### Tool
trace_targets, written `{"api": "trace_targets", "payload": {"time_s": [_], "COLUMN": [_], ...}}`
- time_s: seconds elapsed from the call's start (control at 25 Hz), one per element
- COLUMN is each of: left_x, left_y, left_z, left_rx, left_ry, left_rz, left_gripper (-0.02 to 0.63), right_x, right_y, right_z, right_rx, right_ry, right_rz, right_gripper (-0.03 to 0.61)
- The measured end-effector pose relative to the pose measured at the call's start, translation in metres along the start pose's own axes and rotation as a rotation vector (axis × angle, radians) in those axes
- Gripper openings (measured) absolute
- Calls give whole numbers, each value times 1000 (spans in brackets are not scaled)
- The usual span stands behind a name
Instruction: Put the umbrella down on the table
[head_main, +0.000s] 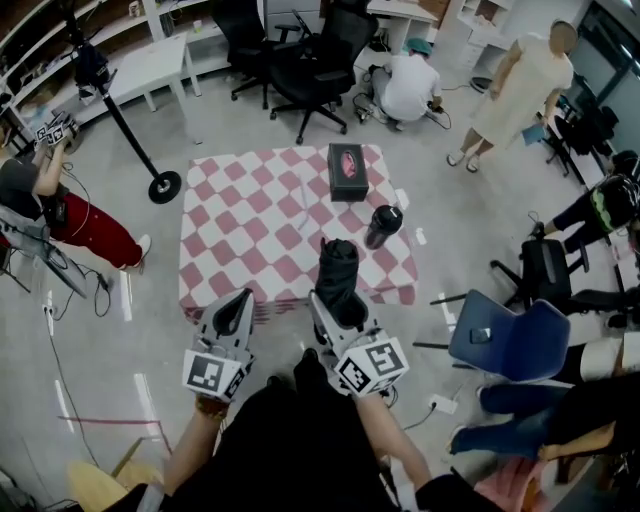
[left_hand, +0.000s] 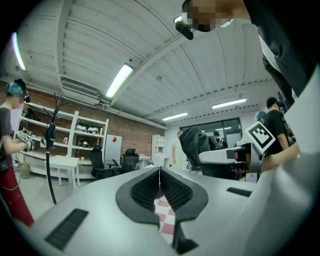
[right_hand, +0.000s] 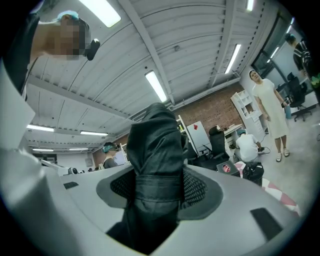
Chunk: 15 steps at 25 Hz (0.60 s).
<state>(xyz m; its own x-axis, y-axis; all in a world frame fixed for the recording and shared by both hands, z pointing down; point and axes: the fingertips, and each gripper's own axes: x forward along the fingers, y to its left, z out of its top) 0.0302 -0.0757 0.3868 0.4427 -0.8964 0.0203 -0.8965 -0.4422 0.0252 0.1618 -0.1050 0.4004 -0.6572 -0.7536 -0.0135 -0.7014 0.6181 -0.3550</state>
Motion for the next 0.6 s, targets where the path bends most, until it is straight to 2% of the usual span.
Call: {"api": "trace_targets", "payload": {"time_s": [0.32,0.6], "left_x": [36,66], "left_y": [-1,20], "left_z": [-17,-22], "left_rx": [-33,-46], "left_ry": [28,22], "left_rz": [43,30], "left_gripper": [14,14], "right_x": [20,44], "right_y": [-44,-81], "right_z": [6,17], "right_rx": [11,41], "right_ry": [38,35], "right_rz": [48,13], "right_gripper": [241,241]}}
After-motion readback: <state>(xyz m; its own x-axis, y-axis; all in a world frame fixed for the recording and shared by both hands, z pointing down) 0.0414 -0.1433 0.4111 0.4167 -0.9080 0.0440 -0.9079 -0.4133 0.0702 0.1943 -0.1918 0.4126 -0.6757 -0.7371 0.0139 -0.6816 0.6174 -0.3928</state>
